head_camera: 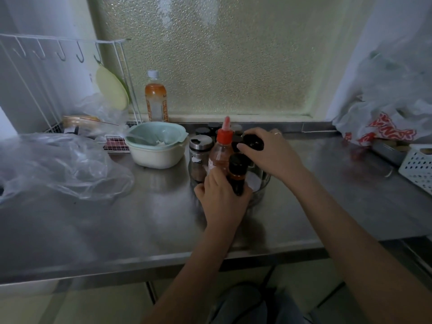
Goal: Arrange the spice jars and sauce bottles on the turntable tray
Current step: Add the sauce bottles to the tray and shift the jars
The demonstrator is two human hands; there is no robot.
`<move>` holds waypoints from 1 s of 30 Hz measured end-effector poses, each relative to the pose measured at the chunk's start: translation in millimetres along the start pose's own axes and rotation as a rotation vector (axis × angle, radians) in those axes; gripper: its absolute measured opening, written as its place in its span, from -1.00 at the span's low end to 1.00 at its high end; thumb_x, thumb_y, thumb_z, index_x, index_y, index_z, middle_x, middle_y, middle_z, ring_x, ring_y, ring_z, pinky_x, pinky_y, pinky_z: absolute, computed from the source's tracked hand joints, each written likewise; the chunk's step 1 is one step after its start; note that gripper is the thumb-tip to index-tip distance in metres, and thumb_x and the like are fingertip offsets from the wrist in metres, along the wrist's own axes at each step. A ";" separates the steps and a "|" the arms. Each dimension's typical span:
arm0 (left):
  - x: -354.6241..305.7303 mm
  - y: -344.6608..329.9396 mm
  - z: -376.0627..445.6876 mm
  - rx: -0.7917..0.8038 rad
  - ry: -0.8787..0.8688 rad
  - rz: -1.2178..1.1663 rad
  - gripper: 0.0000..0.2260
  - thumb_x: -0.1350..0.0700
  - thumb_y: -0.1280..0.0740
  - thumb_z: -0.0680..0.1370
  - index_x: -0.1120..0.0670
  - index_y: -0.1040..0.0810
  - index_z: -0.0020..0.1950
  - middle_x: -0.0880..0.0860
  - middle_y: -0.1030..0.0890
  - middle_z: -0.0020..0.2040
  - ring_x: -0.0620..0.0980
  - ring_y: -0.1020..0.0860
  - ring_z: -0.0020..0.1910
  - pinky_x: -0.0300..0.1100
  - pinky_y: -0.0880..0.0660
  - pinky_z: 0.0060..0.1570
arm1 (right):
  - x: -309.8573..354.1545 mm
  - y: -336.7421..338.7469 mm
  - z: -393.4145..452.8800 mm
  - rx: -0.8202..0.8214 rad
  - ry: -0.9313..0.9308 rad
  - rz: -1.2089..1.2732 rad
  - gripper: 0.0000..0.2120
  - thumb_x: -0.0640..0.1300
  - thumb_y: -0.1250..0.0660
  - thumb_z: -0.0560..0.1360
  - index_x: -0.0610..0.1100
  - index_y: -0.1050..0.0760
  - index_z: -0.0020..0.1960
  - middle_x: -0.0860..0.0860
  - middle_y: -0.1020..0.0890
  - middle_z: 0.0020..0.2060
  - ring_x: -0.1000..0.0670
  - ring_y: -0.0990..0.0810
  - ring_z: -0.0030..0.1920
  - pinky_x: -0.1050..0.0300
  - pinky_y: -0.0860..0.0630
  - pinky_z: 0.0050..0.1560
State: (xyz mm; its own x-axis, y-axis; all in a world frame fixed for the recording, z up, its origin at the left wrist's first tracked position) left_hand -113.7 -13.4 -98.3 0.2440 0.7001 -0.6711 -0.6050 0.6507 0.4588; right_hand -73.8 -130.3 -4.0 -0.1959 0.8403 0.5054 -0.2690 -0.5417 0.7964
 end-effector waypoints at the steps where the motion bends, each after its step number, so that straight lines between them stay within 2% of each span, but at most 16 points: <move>1: 1.0 0.3 0.3 0.007 0.015 -0.030 -0.63 -0.04 -0.42 0.34 0.07 -0.36 0.00 0.03 -0.54 -0.09 0.05 -0.52 -0.05 -0.12 -0.20 0.02 | -1.0 -1.7 -2.2 -0.011 0.022 0.012 -0.57 0.17 -0.30 0.45 0.08 -0.41 0.28 -0.08 -0.37 0.13 0.03 -0.44 -0.02 0.22 -0.31 -0.01; 5: 2.2 1.7 1.4 0.071 0.007 -0.114 -0.68 0.00 -0.41 0.39 0.03 -0.33 -0.01 -0.01 -0.60 -0.05 0.02 -0.56 -0.04 -0.15 -0.21 0.05 | -10.3 -6.8 -5.2 -0.026 0.087 0.083 -0.58 0.18 -0.26 0.48 0.12 -0.41 0.30 -0.03 -0.32 0.19 0.08 -0.42 0.03 0.22 -0.36 0.10; 7: 2.2 1.0 0.6 0.111 0.000 -0.099 -0.69 0.00 -0.41 0.41 0.06 -0.36 0.00 0.01 -0.64 -0.08 0.05 -0.58 -0.06 -0.13 -0.23 0.05 | -18.1 -0.8 -0.5 -0.101 0.069 0.210 -0.61 0.21 -0.20 0.49 0.13 -0.46 0.28 0.00 -0.39 0.19 0.09 -0.47 0.08 0.21 -0.37 0.14; 9: 1.6 1.3 -0.2 0.112 0.009 -0.093 -0.69 0.00 -0.41 0.41 0.07 -0.35 -0.02 0.03 -0.64 -0.10 0.09 -0.58 -0.08 -0.15 -0.21 0.04 | -30.9 11.3 11.3 -0.238 0.003 0.342 -0.63 0.19 -0.15 0.53 0.07 -0.50 0.24 -0.02 -0.50 0.13 0.03 -0.52 0.08 0.12 -0.43 0.13; 11: -1.7 3.6 0.5 0.115 0.018 -0.113 -0.67 0.00 -0.42 0.41 0.04 -0.31 -0.01 0.02 -0.64 -0.08 0.07 -0.57 -0.06 -0.18 -0.22 0.06 | -42.5 21.5 27.6 -0.282 -0.064 0.390 -0.64 0.12 -0.15 0.54 0.01 -0.50 0.24 -0.04 -0.55 0.08 -0.08 -0.56 0.06 0.00 -0.47 0.09; 14: -5.4 9.3 0.8 0.112 0.052 -0.211 -0.64 -0.04 -0.42 0.41 0.04 -0.31 0.01 -0.10 -0.54 -0.12 -0.09 -0.47 -0.15 -0.14 -0.35 0.09 | -46.5 23.5 50.2 -0.130 -0.090 0.340 -0.67 -0.02 -0.20 0.53 0.00 -0.44 0.29 -0.07 -0.55 0.06 -0.05 -0.54 -0.01 0.08 -0.45 -0.01; 16: -4.1 14.6 1.3 0.025 0.055 -0.302 -0.67 -0.10 -0.37 0.41 0.03 -0.32 -0.02 -0.07 -0.50 -0.13 -0.11 -0.47 -0.17 -0.06 -0.49 -0.05 | -43.7 19.9 60.1 0.008 -0.093 0.303 -0.66 -0.04 -0.23 0.53 0.03 -0.42 0.30 -0.08 -0.55 0.09 -0.03 -0.52 0.01 0.10 -0.44 -0.02; 18: -0.5 18.6 5.0 -0.075 0.073 -0.328 -0.68 -0.11 -0.29 0.42 0.06 -0.34 0.02 0.00 -0.44 -0.07 -0.06 -0.45 -0.11 -0.07 -0.48 -0.11 | -41.2 13.7 66.5 0.207 -0.147 0.284 -0.66 0.03 -0.27 0.51 0.08 -0.42 0.29 -0.03 -0.53 0.13 -0.03 -0.52 0.11 0.05 -0.48 -0.01; 20: 2.6 18.9 14.1 -0.108 0.052 -0.295 -0.67 -0.05 -0.29 0.45 0.12 -0.37 0.09 0.01 -0.38 0.02 -0.07 -0.39 -0.02 -0.15 -0.41 -0.03 | -40.0 11.1 71.5 0.370 -0.215 0.262 -0.65 0.11 -0.31 0.48 0.11 -0.46 0.25 0.03 -0.54 0.12 -0.02 -0.51 0.12 0.09 -0.50 -0.12; 22: 3.2 19.0 25.8 -0.041 0.024 -0.276 -0.65 0.05 -0.32 0.47 0.16 -0.39 0.19 0.07 -0.40 0.11 -0.02 -0.43 0.06 -0.16 -0.43 0.02 | -39.4 12.0 79.3 0.461 -0.249 0.221 -0.63 0.16 -0.34 0.45 0.11 -0.47 0.23 0.04 -0.55 0.10 -0.01 -0.54 0.10 0.13 -0.52 -0.23; 24: 3.6 20.7 35.9 0.037 -0.016 -0.217 -0.62 0.07 -0.35 0.47 0.14 -0.39 0.24 0.11 -0.44 0.17 0.07 -0.51 0.07 -0.08 -0.49 -0.01 | -38.7 13.3 88.4 0.535 -0.262 0.145 -0.62 0.15 -0.34 0.46 0.10 -0.46 0.24 0.01 -0.57 0.11 -0.04 -0.56 0.09 0.09 -0.58 -0.27; 26: 5.8 22.3 44.2 0.091 -0.063 -0.100 -0.57 -0.03 -0.36 0.46 0.09 -0.39 0.27 0.09 -0.49 0.19 0.11 -0.55 0.05 -0.06 -0.49 -0.09 | -35.9 12.0 95.1 0.602 -0.272 0.060 -0.65 0.03 -0.31 0.50 0.07 -0.43 0.28 -0.05 -0.58 0.12 -0.08 -0.58 0.09 -0.02 -0.63 -0.18; 28: 8.4 22.7 51.6 0.167 -0.071 0.023 -0.49 -0.17 -0.34 0.44 0.02 -0.37 0.32 0.03 -0.52 0.23 0.08 -0.56 0.08 -0.09 -0.46 -0.08 | -32.8 8.3 100.1 0.615 -0.265 -0.015 -0.64 -0.09 -0.31 0.50 0.02 -0.41 0.29 -0.10 -0.58 0.11 -0.13 -0.60 0.07 -0.12 -0.63 -0.07; 30: 10.9 20.3 57.7 0.224 -0.080 0.107 -0.46 -0.26 -0.30 0.41 -0.06 -0.35 0.32 -0.03 -0.57 0.20 0.03 -0.58 0.07 -0.08 -0.50 -0.05 | -31.5 4.9 102.9 0.580 -0.246 -0.058 -0.65 -0.13 -0.30 0.51 -0.01 -0.42 0.28 -0.13 -0.57 0.11 -0.15 -0.61 0.06 -0.11 -0.63 -0.10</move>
State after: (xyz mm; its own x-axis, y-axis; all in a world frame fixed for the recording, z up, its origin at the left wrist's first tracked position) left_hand -79.6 24.4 -62.8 0.2522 0.7836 -0.5678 -0.4502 0.6144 0.6480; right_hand 28.1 -157.4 18.2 0.0450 0.8852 0.4630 0.2957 -0.4545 0.8403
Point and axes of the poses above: each hand's wrist, its own z-axis towards the middle knuckle, its own y-axis out of the back of the hand, x = y × z, the point moved 3 cm from there along z, towards the middle knuckle
